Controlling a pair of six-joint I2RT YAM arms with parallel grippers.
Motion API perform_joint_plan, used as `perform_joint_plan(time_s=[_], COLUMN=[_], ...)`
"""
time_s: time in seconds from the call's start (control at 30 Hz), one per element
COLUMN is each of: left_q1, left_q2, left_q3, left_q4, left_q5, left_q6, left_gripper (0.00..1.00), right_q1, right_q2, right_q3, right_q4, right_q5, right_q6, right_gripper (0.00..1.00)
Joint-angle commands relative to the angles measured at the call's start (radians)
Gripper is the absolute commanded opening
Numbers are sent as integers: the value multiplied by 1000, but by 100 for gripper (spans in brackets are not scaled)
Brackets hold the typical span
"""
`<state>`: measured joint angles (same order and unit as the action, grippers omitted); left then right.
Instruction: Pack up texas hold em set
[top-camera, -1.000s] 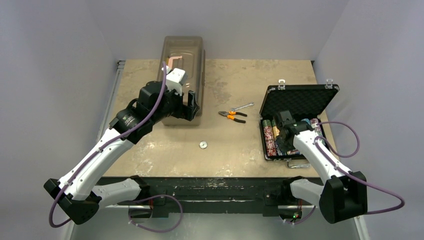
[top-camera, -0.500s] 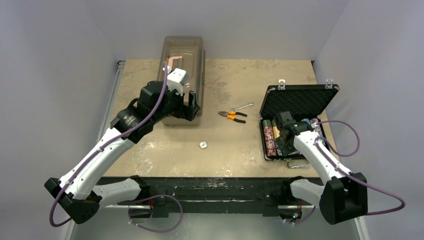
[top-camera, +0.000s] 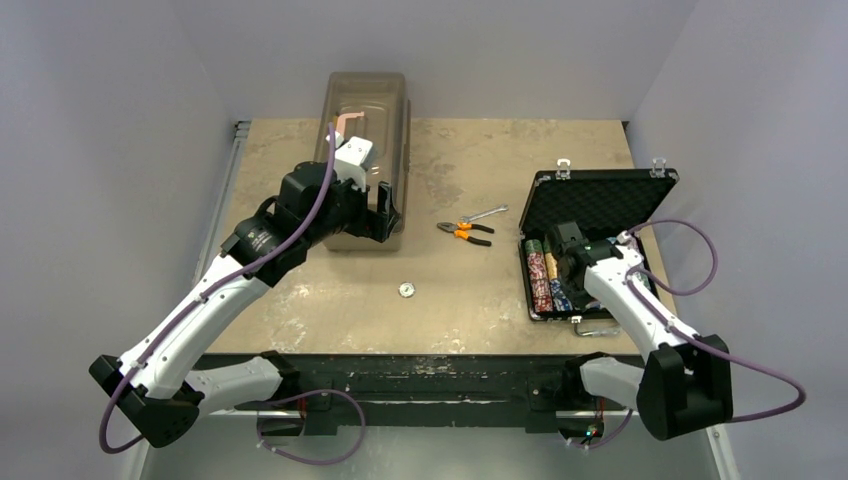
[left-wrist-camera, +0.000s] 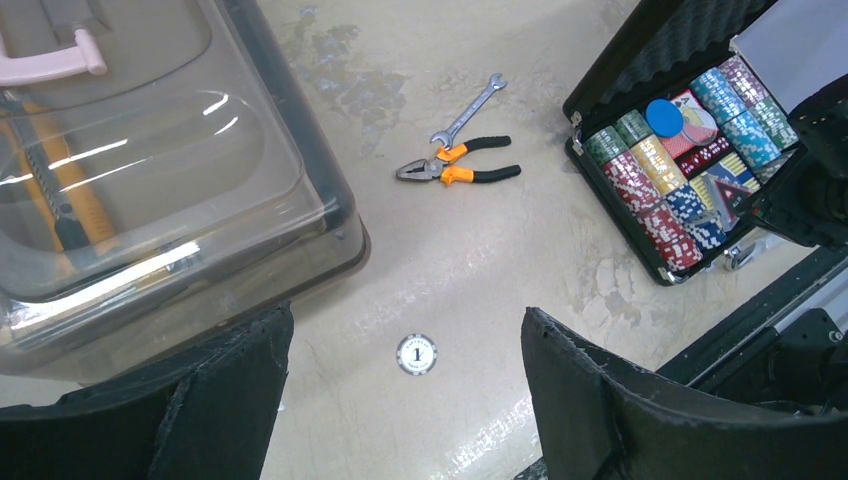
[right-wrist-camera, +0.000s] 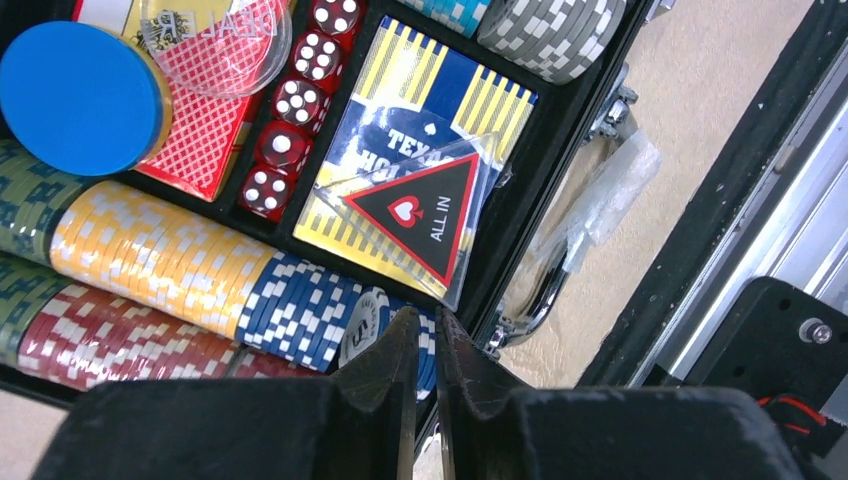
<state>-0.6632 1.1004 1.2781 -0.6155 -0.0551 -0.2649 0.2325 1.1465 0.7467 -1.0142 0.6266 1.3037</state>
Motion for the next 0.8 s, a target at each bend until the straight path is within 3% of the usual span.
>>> perform_joint_plan(time_s=[0.0, 0.13, 0.47, 0.77], left_q1=[3, 4, 3, 4], left_q2=[3, 5, 9, 12], left_q3=[6, 6, 6, 8], left_q4=[32, 32, 31, 30], left_q5=[8, 6, 5, 12], left_q6=[21, 23, 23, 23], left_gripper=[81, 81, 81, 81], right_q1=[-5, -6, -4, -4], right_q2=[32, 51, 147, 76], right_q3=[27, 21, -51, 35], right_q4=[45, 85, 178, 97], right_q5=[51, 10, -131, 13], right_q6=[-61, -83, -97, -142], right_gripper=[9, 0, 0, 0])
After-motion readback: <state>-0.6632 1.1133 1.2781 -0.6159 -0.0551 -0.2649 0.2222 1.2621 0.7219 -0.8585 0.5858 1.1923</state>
